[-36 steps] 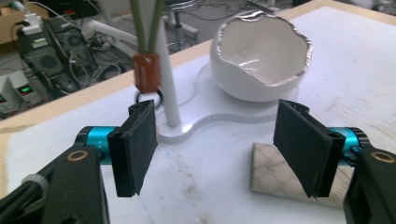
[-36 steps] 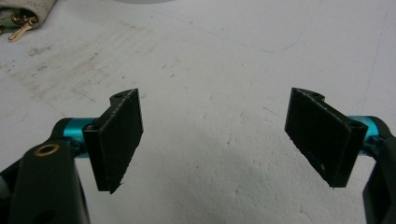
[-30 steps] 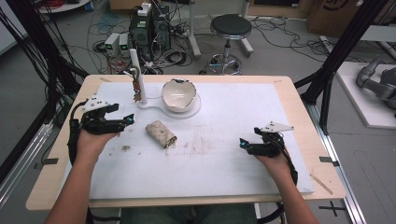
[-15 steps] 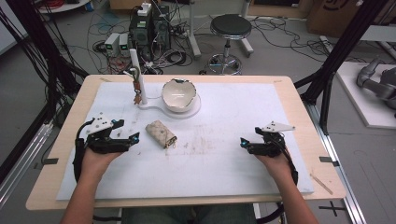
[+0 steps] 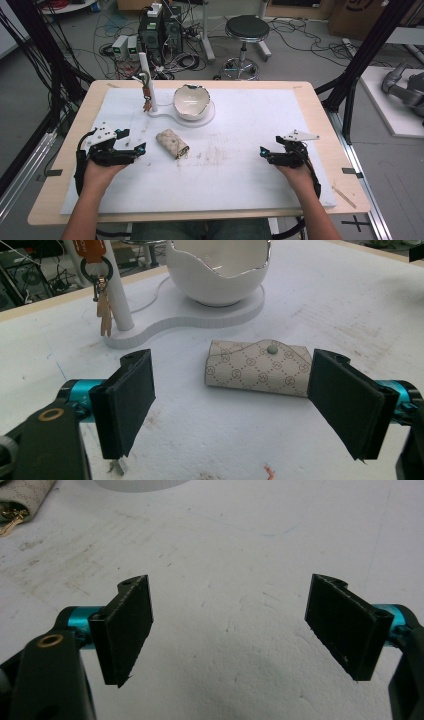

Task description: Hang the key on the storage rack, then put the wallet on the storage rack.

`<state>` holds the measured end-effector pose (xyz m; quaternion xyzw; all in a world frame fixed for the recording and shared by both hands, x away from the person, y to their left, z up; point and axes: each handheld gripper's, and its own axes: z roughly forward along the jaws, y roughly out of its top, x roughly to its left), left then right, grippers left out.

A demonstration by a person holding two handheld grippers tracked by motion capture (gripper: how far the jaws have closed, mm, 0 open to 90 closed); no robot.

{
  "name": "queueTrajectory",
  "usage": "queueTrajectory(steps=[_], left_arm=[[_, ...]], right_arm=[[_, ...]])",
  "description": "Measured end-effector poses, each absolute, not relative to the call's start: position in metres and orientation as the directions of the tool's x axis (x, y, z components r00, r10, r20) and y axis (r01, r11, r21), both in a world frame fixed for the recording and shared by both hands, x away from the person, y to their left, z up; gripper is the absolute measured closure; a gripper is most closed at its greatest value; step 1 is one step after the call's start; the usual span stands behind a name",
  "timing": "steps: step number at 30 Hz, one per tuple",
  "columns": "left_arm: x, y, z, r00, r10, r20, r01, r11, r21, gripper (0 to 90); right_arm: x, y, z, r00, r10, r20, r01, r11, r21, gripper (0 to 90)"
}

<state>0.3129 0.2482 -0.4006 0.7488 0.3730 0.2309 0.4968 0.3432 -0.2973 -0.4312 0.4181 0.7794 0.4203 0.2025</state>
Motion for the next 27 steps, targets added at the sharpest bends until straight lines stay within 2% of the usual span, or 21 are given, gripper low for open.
queueTrajectory(steps=[15, 27], left_arm=[[0.306, 0.26, -0.407, 0.626, 0.78, -0.015, 0.341, -0.256, 0.904, 19.0], [0.289, 0.279, -0.408, 0.611, 0.791, -0.022, 0.347, -0.243, 0.906, 19.1]], right_arm=[[0.346, -0.296, -0.429, -0.558, 0.829, 0.039, 0.479, 0.283, 0.831, 19.5], [0.351, -0.265, -0.424, -0.605, 0.795, 0.036, 0.449, 0.303, 0.841, 19.5]])
